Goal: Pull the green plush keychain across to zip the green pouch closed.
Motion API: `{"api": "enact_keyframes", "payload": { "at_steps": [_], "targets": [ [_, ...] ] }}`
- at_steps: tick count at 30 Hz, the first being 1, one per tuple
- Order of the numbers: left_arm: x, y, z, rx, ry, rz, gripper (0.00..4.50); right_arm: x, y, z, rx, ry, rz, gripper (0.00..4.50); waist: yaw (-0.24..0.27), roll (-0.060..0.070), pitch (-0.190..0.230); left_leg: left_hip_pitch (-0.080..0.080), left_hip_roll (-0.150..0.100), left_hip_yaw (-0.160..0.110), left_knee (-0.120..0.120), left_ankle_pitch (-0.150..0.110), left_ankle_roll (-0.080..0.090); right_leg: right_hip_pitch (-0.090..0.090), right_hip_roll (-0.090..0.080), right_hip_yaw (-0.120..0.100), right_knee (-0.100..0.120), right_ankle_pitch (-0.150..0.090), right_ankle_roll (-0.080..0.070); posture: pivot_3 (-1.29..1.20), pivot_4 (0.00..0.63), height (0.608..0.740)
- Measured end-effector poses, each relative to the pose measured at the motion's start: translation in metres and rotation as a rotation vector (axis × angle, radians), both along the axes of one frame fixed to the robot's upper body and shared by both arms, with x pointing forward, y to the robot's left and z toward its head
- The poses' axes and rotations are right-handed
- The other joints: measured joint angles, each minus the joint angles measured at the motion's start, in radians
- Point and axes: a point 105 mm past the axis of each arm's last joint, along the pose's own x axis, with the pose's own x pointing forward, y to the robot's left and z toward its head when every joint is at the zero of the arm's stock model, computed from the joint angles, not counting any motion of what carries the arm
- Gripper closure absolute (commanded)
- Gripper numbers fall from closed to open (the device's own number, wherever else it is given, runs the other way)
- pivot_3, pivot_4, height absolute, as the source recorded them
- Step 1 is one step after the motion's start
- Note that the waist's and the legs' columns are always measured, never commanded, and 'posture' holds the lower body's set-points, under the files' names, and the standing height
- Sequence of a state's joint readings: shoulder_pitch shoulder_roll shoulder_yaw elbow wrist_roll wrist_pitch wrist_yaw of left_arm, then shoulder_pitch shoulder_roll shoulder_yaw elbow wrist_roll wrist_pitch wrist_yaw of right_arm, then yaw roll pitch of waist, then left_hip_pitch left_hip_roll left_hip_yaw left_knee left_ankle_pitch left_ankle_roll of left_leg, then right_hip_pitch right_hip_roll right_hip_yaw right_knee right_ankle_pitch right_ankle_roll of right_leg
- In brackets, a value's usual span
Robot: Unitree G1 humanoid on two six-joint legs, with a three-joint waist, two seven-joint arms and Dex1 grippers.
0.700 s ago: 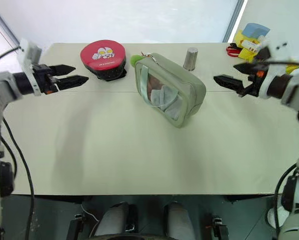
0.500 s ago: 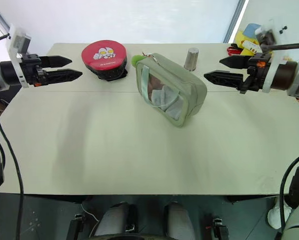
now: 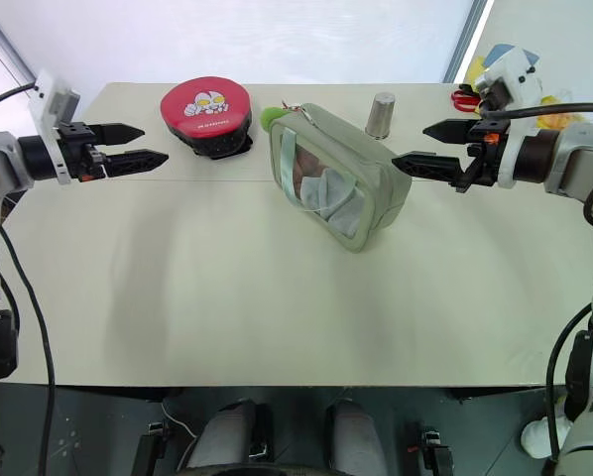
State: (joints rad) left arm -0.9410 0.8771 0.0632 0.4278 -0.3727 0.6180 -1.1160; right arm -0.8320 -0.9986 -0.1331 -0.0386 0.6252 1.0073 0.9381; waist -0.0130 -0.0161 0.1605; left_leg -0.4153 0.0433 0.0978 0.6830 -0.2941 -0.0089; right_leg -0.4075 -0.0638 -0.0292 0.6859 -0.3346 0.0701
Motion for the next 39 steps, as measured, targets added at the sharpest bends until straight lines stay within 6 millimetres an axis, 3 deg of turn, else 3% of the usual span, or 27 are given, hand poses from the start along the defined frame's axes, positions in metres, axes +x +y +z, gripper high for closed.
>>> {"api": "enact_keyframes", "payload": {
  "at_steps": [4, 8, 11, 19, 22, 29, 34, 39],
  "targets": [
    [0.001, -0.015, 0.001, -0.01, -0.02, -0.038, 0.08, -0.001, 0.016, 0.003, 0.014, 0.002, 0.029, 0.0, 0.0, 0.0, 0.0, 0.0, 0.0, 0.0, 0.0, 0.0, 0.0, 0.0, 0.0, 0.0, 0.0, 0.0, 0.0, 0.0, 0.15, 0.74],
    [-0.008, -0.053, 0.008, -0.006, -0.075, -0.162, 0.08, 0.01, 0.048, 0.011, 0.025, -0.051, 0.039, 0.0, -0.003, 0.0, 0.0, 0.0, 0.0, 0.0, 0.0, 0.0, 0.0, 0.0, 0.0, 0.0, 0.001, 0.0, 0.0, 0.0, 0.15, 0.74],
    [-0.013, -0.08, 0.005, -0.012, -0.102, -0.216, 0.08, 0.025, 0.072, -0.003, 0.003, -0.031, 0.021, 0.0, -0.002, 0.0, 0.0, 0.0, 0.0, 0.0, 0.001, 0.0, 0.0, 0.0, 0.0, 0.0, 0.001, 0.0, 0.0, 0.0, 0.15, 0.74],
    [-0.023, -0.097, -0.009, 0.0, -0.088, -0.224, 0.08, 0.052, 0.091, -0.031, -0.075, 0.031, -0.026, 0.0, -0.003, 0.0, 0.0, 0.0, 0.0, 0.0, 0.001, 0.0, 0.0, 0.0, 0.0, 0.0, 0.001, 0.0, 0.0, 0.0, 0.15, 0.74],
    [-0.025, -0.097, -0.013, -0.005, -0.076, -0.208, 0.0, 0.058, 0.091, -0.04, -0.114, 0.043, -0.018, 0.85, -0.002, 0.0, 0.0, 0.0, 0.0, 0.0, 0.001, 0.0, 0.0, 0.0, 0.0, 0.0, 0.001, 0.0, 0.0, 0.0, 0.15, 0.74],
    [-0.029, -0.091, -0.008, -0.011, -0.095, -0.165, 0.0, 0.061, 0.094, -0.043, -0.209, 0.011, 0.054, 4.48, -0.006, 0.0, 0.0, 0.0, 0.0, 0.0, 0.001, 0.0, 0.0, 0.0, 0.0, 0.0, 0.001, 0.0, 0.0, 0.0, 0.15, 0.74],
    [-0.027, -0.08, -0.008, -0.002, -0.098, -0.116, 0.0, 0.061, 0.1, -0.043, -0.364, -0.141, 0.189, 4.48, -0.008, 0.0, 0.0, 0.001, 0.0, 0.0, 0.001, 0.0, 0.0, 0.0, 0.001, 0.0, 0.001, 0.0, 0.0, 0.0, 0.15, 0.74],
    [-0.028, -0.054, 0.005, 0.005, -0.114, -0.038, 0.0, 0.052, 0.108, -0.042, -0.448, -0.306, 0.389, 4.48, -0.01, 0.0, 0.0, 0.001, 0.0, 0.0, 0.0, 0.0, -0.001, -0.001, 0.0, 0.0, 0.001, 0.0, 0.0, 0.0, 0.15, 0.74]
  ]
}}
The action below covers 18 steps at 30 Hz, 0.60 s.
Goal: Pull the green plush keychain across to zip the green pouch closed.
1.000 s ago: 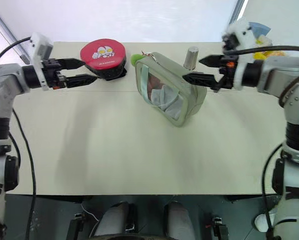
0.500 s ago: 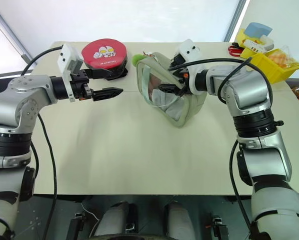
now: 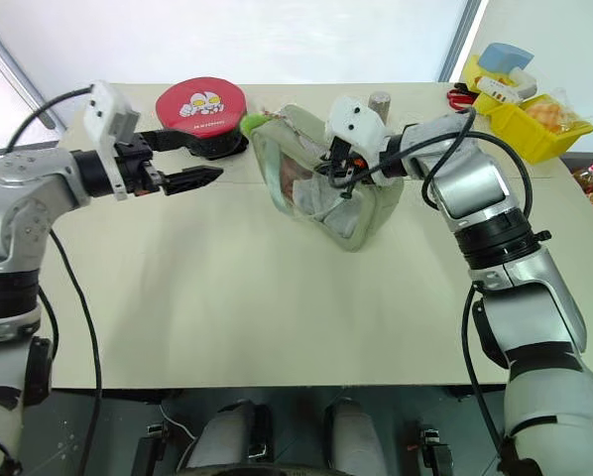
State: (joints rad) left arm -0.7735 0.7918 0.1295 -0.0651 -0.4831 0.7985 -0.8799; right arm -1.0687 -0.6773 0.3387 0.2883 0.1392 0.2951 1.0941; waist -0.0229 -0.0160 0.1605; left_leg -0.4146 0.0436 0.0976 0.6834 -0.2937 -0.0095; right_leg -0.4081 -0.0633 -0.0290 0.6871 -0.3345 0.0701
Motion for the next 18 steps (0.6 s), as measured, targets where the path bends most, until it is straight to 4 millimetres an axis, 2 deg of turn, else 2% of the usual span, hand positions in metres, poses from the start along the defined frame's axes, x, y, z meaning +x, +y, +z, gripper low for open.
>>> {"api": "enact_keyframes", "payload": {
  "at_steps": [3, 6, 14, 18],
  "targets": [
    [0.0, 0.017, 0.005, 0.002, 0.002, 0.046, 0.0, -0.003, 0.001, -0.002, -0.026, -0.03, 0.088, 4.48, 0.002, 0.0, 0.0, 0.0, 0.0, 0.0, 0.0, 0.0, 0.0, 0.0, 0.0, 0.0, 0.0, 0.0, 0.0, 0.0, 0.15, 0.74],
    [0.002, 0.025, 0.003, -0.002, 0.02, 0.066, 0.0, -0.007, 0.004, -0.005, -0.038, -0.045, 0.159, 4.48, 0.004, 0.0, 0.0, 0.0, 0.0, 0.0, 0.001, 0.0, 0.0, 0.001, 0.0, 0.0, 0.0, 0.0, 0.0, 0.0, 0.15, 0.74],
    [-0.004, 0.021, -0.002, -0.006, 0.03, 0.046, 0.0, -0.013, 0.02, -0.01, -0.009, -0.05, 0.264, 4.48, -0.009, 0.0, 0.0, 0.001, 0.0, 0.0, 0.0, 0.001, -0.001, 0.001, 0.0, 0.0, 0.002, 0.0, 0.0, 0.0, 0.15, 0.74],
    [-0.005, 0.022, -0.005, -0.011, 0.046, 0.05, 0.0, -0.007, 0.018, 0.001, 0.002, -0.041, 0.252, 4.48, -0.018, 0.0, 0.0, 0.001, 0.0, 0.0, 0.0, 0.001, -0.001, 0.001, -0.001, 0.0, 0.002, 0.0, 0.0, 0.0, 0.15, 0.74]
  ]
}}
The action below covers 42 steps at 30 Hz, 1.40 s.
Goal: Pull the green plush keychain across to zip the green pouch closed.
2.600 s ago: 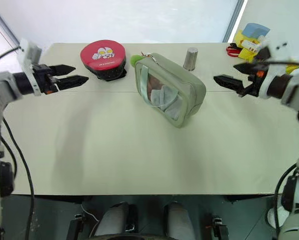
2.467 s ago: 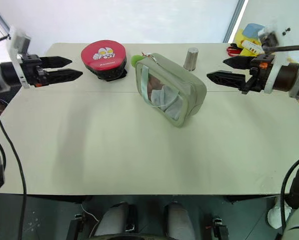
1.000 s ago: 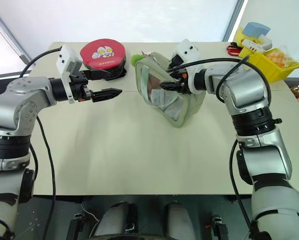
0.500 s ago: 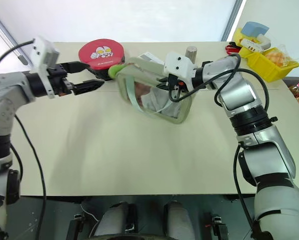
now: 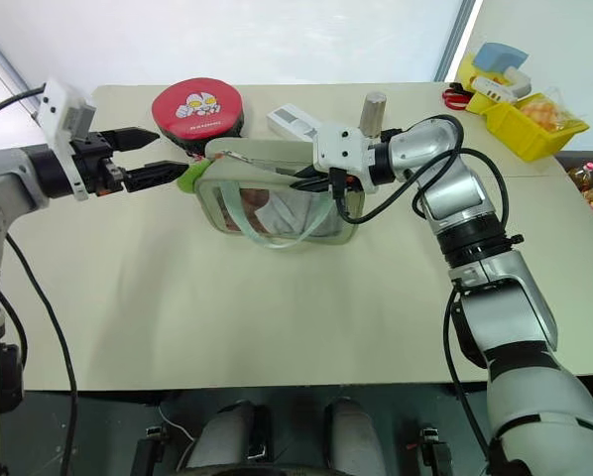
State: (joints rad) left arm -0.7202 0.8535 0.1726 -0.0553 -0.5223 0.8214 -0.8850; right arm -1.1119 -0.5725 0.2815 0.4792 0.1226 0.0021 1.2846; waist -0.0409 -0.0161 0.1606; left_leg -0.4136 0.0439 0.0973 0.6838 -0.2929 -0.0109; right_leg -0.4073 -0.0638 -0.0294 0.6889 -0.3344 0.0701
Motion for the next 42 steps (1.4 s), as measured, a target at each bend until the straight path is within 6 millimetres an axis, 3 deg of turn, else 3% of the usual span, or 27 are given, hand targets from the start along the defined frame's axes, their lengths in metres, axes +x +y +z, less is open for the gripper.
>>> {"api": "enact_keyframes", "payload": {
  "at_steps": [3, 6, 14, 17, 21, 27, 30, 34, 38, 40, 42],
  "targets": [
    [-0.001, -0.001, 0.001, -0.001, -0.004, -0.005, 0.0, 0.0, -0.001, 0.014, 0.013, -0.014, -0.003, 4.48, -0.001, 0.0, 0.0, 0.0, 0.0, 0.0, 0.0, 0.0, 0.0, 0.0, 0.0, 0.0, 0.0, 0.0, 0.0, 0.0, 0.15, 0.74],
    [-0.001, -0.001, 0.001, -0.004, -0.004, -0.006, 0.0, -0.003, -0.004, 0.016, 0.007, 0.011, -0.011, 4.48, 0.0, 0.0, 0.0, 0.0, 0.0, 0.0, 0.0, 0.0, 0.0, 0.0, 0.0, 0.0, 0.0, 0.0, 0.0, 0.0, 0.15, 0.74],
    [-0.001, -0.001, 0.0, -0.004, -0.002, 0.002, 0.0, -0.023, 0.001, -0.012, 0.008, 0.065, 0.018, 4.48, 0.0, 0.0, 0.0, 0.0, 0.0, 0.0, 0.0, 0.0, 0.0, 0.0, 0.0, 0.0, 0.001, 0.0, 0.0, 0.0, 0.15, 0.74],
    [-0.001, -0.001, 0.0, -0.004, -0.001, 0.002, 0.0, -0.034, 0.005, -0.017, 0.009, 0.082, 0.041, 3.49, 0.001, 0.0, 0.0, 0.0, 0.0, 0.0, 0.0, 0.0, 0.0, 0.0, 0.0, 0.0, 0.001, 0.0, 0.0, 0.0, 0.15, 0.74],
    [-0.001, -0.001, 0.0, -0.003, -0.002, -0.004, 0.0, -0.044, 0.004, -0.013, 0.013, 0.112, 0.042, 1.4, 0.002, 0.0, 0.0, 0.0, 0.0, 0.0, 0.0, 0.0, 0.0, 0.0, 0.0, 0.0, 0.001, 0.0, 0.0, 0.0, 0.15, 0.74],
    [-0.002, 0.004, -0.003, 0.009, 0.009, -0.006, 0.0, -0.053, -0.021, 0.014, 0.033, 0.071, -0.06, 1.4, 0.007, 0.0, 0.0, 0.0, 0.0, 0.0, 0.0, 0.0, 0.0, 0.0, 0.0, 0.0, 0.001, 0.0, 0.0, 0.0, 0.15, 0.74],
    [-0.001, 0.012, -0.013, 0.022, 0.034, 0.011, 0.0, -0.059, -0.035, 0.019, 0.042, 0.066, -0.121, 1.4, 0.012, 0.0, 0.0, 0.001, 0.0, 0.0, 0.0, 0.0, 0.0, 0.001, 0.0, 0.0, 0.001, 0.0, 0.0, 0.0, 0.15, 0.74],
    [0.001, 0.015, -0.018, 0.039, 0.05, 0.004, 0.0, -0.058, -0.053, -0.001, 0.044, 0.117, -0.211, 1.4, 0.025, 0.0, 0.0, 0.001, 0.0, 0.0, 0.0, 0.0, 0.0, 0.001, 0.0, 0.0, 0.0, 0.0, 0.0, 0.0, 0.15, 0.74],
    [0.003, 0.015, -0.024, 0.055, 0.067, 0.0, 0.0, -0.057, -0.058, -0.021, 0.043, 0.155, -0.242, 1.4, 0.027, 0.0, 0.0, 0.001, -0.001, 0.0, 0.0, 0.0, 0.0, 0.001, 0.0, 0.0, 0.0, 0.0, 0.0, 0.0, 0.15, 0.74],
    [0.003, 0.012, -0.025, 0.05, 0.068, -0.008, 0.0, -0.056, -0.056, -0.025, 0.045, 0.154, -0.242, 1.91, 0.026, 0.0, 0.0, 0.001, 0.0, 0.001, 0.0, 0.0, 0.0, 0.001, 0.0, 0.0, 0.0, 0.0, 0.0, 0.0, 0.15, 0.74],
    [0.001, 0.008, -0.026, 0.059, 0.068, -0.02, 0.0, -0.055, -0.054, -0.026, 0.054, 0.148, -0.237, 2.69, 0.025, 0.0, 0.0, 0.001, 0.0, 0.0, 0.0, 0.0, 0.0, 0.001, 0.0, 0.0, 0.0, 0.0, 0.0, 0.0, 0.15, 0.74]
  ]
}}
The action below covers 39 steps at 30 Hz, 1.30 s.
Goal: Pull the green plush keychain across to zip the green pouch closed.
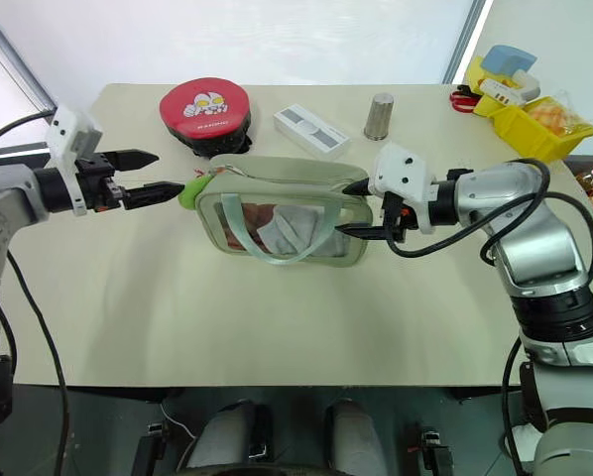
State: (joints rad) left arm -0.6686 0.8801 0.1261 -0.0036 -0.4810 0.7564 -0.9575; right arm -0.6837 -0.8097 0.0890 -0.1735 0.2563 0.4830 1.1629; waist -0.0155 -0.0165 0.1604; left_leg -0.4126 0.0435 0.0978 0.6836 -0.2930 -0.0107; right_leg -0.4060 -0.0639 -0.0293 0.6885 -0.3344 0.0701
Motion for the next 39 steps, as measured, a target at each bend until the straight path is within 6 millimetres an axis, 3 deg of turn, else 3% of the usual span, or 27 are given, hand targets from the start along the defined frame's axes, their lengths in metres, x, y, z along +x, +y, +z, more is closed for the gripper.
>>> {"api": "enact_keyframes", "payload": {
  "at_steps": [3, 17, 23, 28, 32, 36, 39],
  "targets": [
    [-0.005, -0.007, -0.003, 0.019, -0.002, -0.025, 0.0, 0.0, 0.002, 0.0, 0.003, -0.007, 0.007, 4.21, 0.001, 0.0, 0.0, 0.0, 0.0, 0.0, 0.0, 0.0, 0.0, 0.0, 0.0, 0.0, 0.0, 0.0, 0.0, 0.0, 0.15, 0.74],
    [-0.017, -0.021, -0.014, 0.028, 0.037, -0.094, 0.0, 0.0, 0.001, -0.002, 0.001, 0.001, 0.005, 4.21, 0.005, 0.0, 0.0, 0.002, 0.0, -0.001, 0.0, 0.0, 0.0, 0.003, 0.0, 0.0, 0.0, 0.0, 0.0, 0.0, 0.15, 0.74],
    [-0.006, -0.01, 0.003, 0.04, 0.014, -0.048, 0.0, 0.001, 0.002, -0.001, 0.009, -0.008, 0.011, 4.21, 0.003, 0.0, 0.0, 0.002, 0.0, -0.001, 0.0, 0.0, 0.0, 0.003, 0.0, 0.0, -0.001, 0.0, 0.0, 0.0, 0.15, 0.74],
    [-0.008, -0.006, 0.01, 0.054, 0.016, -0.048, 0.0, 0.003, 0.003, -0.001, 0.01, -0.014, 0.02, 4.21, 0.0, 0.0, 0.0, 0.002, 0.0, -0.001, 0.0, 0.0, 0.0, 0.002, 0.0, 0.0, -0.001, 0.0, 0.0, 0.0, 0.15, 0.74],
    [-0.018, -0.014, 0.002, 0.051, 0.056, -0.084, 0.0, 0.004, 0.003, -0.002, 0.015, -0.012, 0.02, 4.21, -0.001, 0.0, 0.0, 0.002, 0.0, -0.001, 0.0, 0.0, 0.0, 0.002, 0.0, 0.0, -0.001, 0.0, 0.0, 0.0, 0.15, 0.74],
    [-0.031, -0.021, -0.021, 0.066, 0.122, -0.125, 0.0, 0.006, 0.003, -0.002, 0.019, -0.011, 0.021, 4.21, -0.001, 0.0, 0.0, 0.002, 0.0, -0.001, 0.0, 0.0, 0.0, 0.003, 0.0, 0.0, 0.0, 0.0, 0.0, 0.0, 0.15, 0.74],
    [-0.031, -0.023, -0.024, 0.074, 0.107, -0.124, 0.0, 0.007, 0.003, 0.0, 0.021, -0.015, 0.02, 4.21, 0.0, 0.0, 0.0, 0.002, 0.0, -0.001, 0.0, 0.0, 0.0, 0.003, 0.0, 0.0, -0.001, 0.0, 0.0, 0.0, 0.15, 0.74]
  ]
}}
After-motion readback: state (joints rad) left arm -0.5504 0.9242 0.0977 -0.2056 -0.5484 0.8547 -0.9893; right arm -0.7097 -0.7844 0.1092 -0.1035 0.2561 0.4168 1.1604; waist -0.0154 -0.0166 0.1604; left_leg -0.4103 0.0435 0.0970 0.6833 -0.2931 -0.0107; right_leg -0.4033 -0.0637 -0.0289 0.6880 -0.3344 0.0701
